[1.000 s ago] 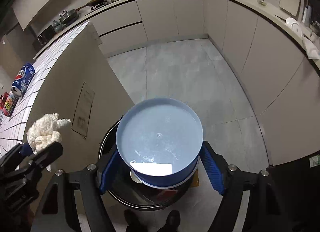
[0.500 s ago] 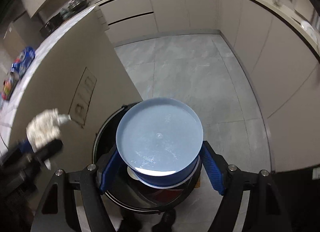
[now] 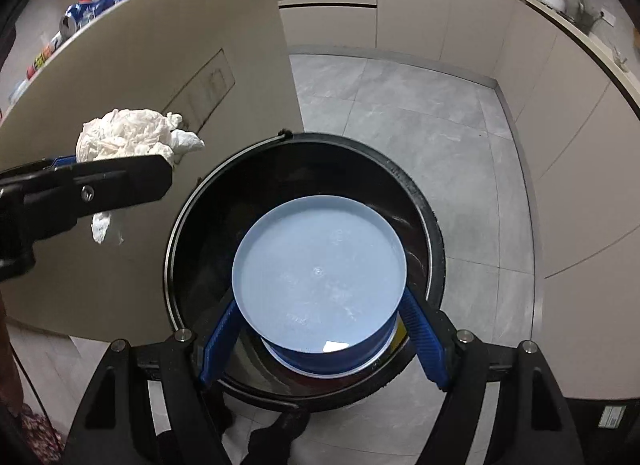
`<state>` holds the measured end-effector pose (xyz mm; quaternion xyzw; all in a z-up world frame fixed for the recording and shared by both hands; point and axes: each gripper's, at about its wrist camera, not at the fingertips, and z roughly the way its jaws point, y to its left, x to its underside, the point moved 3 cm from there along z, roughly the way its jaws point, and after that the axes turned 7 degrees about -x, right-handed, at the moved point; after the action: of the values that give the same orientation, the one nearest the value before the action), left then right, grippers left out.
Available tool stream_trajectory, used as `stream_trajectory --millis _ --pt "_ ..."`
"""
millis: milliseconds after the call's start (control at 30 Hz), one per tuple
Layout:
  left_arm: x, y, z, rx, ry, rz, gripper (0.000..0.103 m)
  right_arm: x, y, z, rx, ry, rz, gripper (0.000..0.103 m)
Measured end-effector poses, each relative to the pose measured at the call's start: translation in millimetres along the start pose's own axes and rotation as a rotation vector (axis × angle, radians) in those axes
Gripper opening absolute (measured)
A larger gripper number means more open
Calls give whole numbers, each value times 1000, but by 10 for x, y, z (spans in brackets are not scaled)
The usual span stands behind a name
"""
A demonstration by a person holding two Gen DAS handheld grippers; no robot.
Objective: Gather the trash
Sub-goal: 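Open both tools to drop the tissue and blue cup into the bin, then move both open tools back toward the cans on the table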
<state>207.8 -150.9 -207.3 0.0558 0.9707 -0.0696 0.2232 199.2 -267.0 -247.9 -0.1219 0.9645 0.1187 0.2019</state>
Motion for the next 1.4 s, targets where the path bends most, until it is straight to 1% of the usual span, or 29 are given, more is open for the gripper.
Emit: stream_trajectory --millis 67,100,133,167,200,333,467,567,600,667,767,900,1000,1100,1167,1300,1400 --pt "28 0 47 4 10 -13 60 -2 -24 71 -1 0 -28 79" --pt "41 -4 71 17 2 -22 70 -5 -27 106 -20 -6 -41 79" --pt "46 14 83 22 -6 -28 80 -5 -30 138 -42 -7 -47 82" --pt "63 36 105 -3 -1 -35 98 1 -51 202 -46 15 -43 95" --pt "74 64 96 -22 -6 -48 100 8 -110 262 -31 56 -23 98" --pt "86 149 9 -42 -24 -60 100 14 -239 182 -51 20 40 98" --pt "76 166 -109 -54 -39 -46 100 -21 -286 37 -43 -15 113 98" --pt "36 133 -225 -68 -71 -27 100 -39 -297 -76 -7 -34 138 98" --pt "23 125 -253 -71 -80 -25 100 -40 -308 -126 18 -30 149 98" --pt "-32 120 -302 -71 -93 -22 100 -73 -321 -226 13 -40 170 98" --pt "-110 86 -408 -72 -120 -18 100 -141 -314 -387 58 -53 180 98" --pt "-167 69 -630 -72 -160 -24 100 -285 -266 -605 68 -92 190 98" --pt "-219 91 -839 -69 -201 -32 100 -401 -186 -769 78 -123 178 98" --pt "-262 176 -1034 -83 -242 -46 100 -517 -101 -888 76 -158 179 98" --pt "-279 264 -1148 -101 -259 -61 100 -597 -22 -957 56 -180 179 98" --pt "-267 575 -1345 -144 -297 -100 100 -787 255 -1043 33 -220 142 98" --pt "-233 879 -1465 -173 -317 -138 100 -951 581 -1078 18 -237 95 98"
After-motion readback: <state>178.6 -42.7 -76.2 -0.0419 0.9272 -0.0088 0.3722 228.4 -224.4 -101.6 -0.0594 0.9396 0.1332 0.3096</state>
